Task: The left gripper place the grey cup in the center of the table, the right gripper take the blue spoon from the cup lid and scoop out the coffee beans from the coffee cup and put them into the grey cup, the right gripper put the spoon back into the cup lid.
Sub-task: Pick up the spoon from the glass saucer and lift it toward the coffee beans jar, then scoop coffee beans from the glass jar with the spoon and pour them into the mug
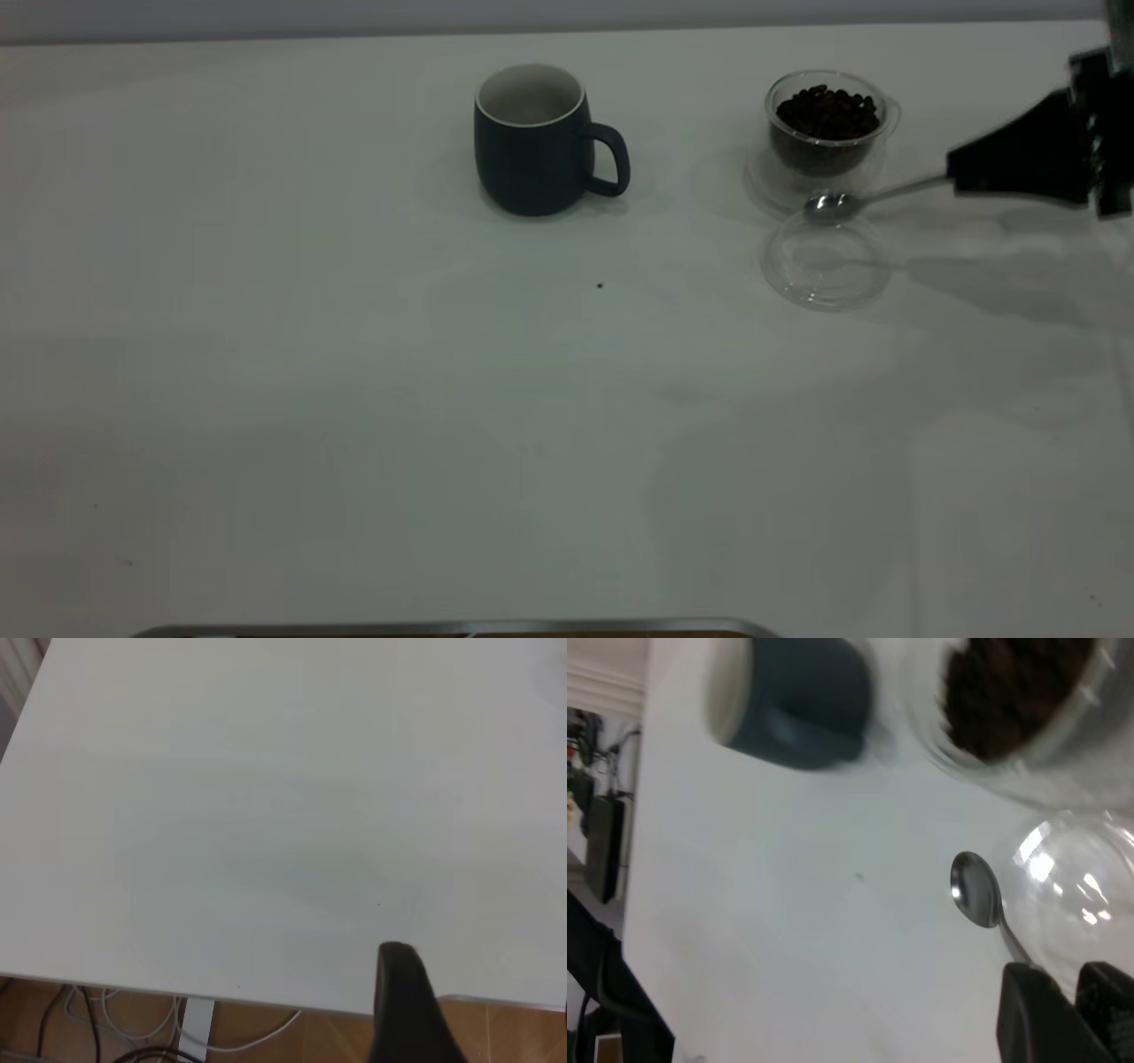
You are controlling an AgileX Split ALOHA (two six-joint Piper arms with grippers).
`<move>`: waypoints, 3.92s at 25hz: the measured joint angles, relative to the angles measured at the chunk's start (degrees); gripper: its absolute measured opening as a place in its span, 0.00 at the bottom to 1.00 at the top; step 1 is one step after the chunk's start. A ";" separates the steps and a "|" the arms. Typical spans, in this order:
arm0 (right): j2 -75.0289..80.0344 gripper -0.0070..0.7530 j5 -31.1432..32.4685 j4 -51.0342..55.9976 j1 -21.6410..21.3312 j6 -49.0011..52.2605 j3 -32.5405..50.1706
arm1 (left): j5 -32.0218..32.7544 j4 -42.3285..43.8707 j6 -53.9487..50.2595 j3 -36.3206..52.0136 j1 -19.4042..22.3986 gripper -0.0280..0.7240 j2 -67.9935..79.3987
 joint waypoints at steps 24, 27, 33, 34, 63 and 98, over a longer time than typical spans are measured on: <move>0.53 0.13 -9.45 -7.00 5.36 18.11 -17.74 | 0.00 0.00 0.00 0.00 0.00 0.69 0.00; 0.67 0.13 -10.44 -6.81 5.36 18.11 -17.74 | 0.00 0.00 0.00 0.00 0.00 0.69 0.00; 2.37 0.13 -9.75 -5.78 5.48 18.11 -17.84 | 0.00 0.00 0.00 0.00 0.00 0.69 0.00; 2.58 0.13 -9.59 -5.52 5.61 18.11 -17.84 | 0.00 0.00 0.00 0.00 0.00 0.69 0.00; 4.59 0.13 -4.45 -4.21 5.87 19.70 -17.90 | 0.00 0.00 0.00 0.00 0.00 0.69 0.00; 6.59 0.13 4.47 2.90 0.22 22.98 -17.90 | 0.00 0.00 0.02 0.00 0.00 0.69 0.00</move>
